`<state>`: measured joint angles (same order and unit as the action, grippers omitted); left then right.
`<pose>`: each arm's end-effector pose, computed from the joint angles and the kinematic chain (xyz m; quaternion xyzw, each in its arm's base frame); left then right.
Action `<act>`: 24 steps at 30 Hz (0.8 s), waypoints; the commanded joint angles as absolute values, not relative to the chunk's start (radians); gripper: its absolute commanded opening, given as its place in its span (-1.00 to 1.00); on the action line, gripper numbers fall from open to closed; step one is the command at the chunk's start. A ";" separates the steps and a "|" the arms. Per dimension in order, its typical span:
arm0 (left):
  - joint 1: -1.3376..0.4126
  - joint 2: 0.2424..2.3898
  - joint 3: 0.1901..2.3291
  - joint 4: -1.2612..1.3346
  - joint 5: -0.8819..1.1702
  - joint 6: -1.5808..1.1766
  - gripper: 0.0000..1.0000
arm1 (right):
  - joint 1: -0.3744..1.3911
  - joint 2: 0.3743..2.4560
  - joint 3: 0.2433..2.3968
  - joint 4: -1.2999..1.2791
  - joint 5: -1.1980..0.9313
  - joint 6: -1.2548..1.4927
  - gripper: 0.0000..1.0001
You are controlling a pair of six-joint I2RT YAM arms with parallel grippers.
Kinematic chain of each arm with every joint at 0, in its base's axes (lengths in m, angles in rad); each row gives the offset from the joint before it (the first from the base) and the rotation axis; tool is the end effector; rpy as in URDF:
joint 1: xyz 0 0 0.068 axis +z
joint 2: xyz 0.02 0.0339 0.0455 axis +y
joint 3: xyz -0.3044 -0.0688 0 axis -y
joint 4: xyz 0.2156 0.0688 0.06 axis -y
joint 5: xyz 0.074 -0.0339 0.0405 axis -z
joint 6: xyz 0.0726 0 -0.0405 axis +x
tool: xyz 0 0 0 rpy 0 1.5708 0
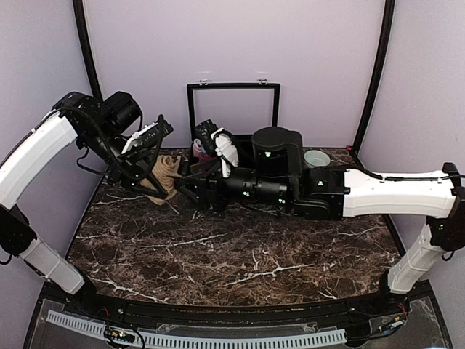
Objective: Roll the socks
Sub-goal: Roll the sock at the center of the board.
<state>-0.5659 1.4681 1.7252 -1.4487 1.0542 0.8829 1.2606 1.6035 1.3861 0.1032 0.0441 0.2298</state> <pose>0.1542 -0.1727 0.4271 0.6335 0.5728 -0.4621 0.2388 0.1248 0.3790 0.4131 -0.3550 0.6564 0.4392 0.5002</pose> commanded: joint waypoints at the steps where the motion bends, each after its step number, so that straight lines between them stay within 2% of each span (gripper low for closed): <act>1: -0.570 1.481 1.728 -1.463 1.058 0.875 -1.00 | 1.244 1.440 1.302 0.062 0.022 0.158 0.26; 8: -0.571 1.495 1.730 -1.463 1.116 0.871 -0.98 | 1.234 1.394 1.361 -0.026 -0.147 0.077 0.34; 12: -0.571 1.504 1.739 -1.463 1.120 0.867 -0.98 | 1.235 1.455 1.418 0.020 -0.220 0.079 0.44; 18: -0.571 1.507 1.739 -1.463 1.127 0.865 -0.96 | 1.234 1.598 1.553 0.018 -0.232 0.069 0.40; 21: -0.570 1.501 1.736 -1.463 1.124 0.868 -0.96 | 1.226 1.663 1.611 0.009 -0.237 0.071 0.25; 24: -0.572 1.492 1.729 -1.463 1.114 0.877 -0.96 | 1.202 1.687 1.631 -0.001 -0.249 0.096 -0.16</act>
